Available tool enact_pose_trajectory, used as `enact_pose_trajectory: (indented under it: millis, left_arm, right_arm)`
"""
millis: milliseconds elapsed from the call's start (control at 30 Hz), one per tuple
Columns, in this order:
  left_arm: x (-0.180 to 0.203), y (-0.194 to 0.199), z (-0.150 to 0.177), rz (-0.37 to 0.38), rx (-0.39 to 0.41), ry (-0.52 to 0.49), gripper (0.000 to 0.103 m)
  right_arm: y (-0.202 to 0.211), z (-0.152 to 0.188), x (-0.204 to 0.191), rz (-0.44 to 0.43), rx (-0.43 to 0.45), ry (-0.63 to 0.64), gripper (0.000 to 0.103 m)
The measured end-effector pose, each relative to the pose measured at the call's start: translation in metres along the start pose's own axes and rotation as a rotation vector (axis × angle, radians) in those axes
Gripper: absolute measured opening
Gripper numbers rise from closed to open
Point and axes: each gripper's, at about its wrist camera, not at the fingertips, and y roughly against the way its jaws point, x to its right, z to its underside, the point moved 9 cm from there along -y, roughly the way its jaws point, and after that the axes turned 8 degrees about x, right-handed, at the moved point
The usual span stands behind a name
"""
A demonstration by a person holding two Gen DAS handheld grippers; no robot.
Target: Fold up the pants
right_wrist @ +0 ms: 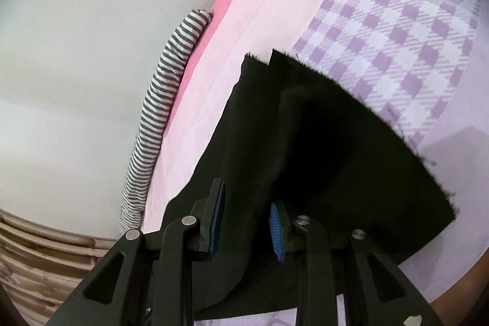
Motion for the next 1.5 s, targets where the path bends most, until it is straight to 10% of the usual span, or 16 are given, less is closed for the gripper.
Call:
enact_pose_trajectory:
  millis: [800, 1000, 1500]
  left_arm:
    - [0.029, -0.038, -0.007, -0.094, -0.003, -0.112, 0.039]
    - [0.025, -0.038, -0.017, -0.058, 0.016, -0.067, 0.008]
    - [0.039, -0.043, -0.004, -0.006, -0.003, -0.095, 0.006]
  right_arm:
    - [0.044, -0.044, -0.037, 0.054, 0.084, 0.136, 0.005]
    - [0.06, -0.036, -0.017, 0.099, 0.095, 0.135, 0.005]
    - [0.066, -0.004, 0.054, 0.21, 0.081, 0.041, 0.004]
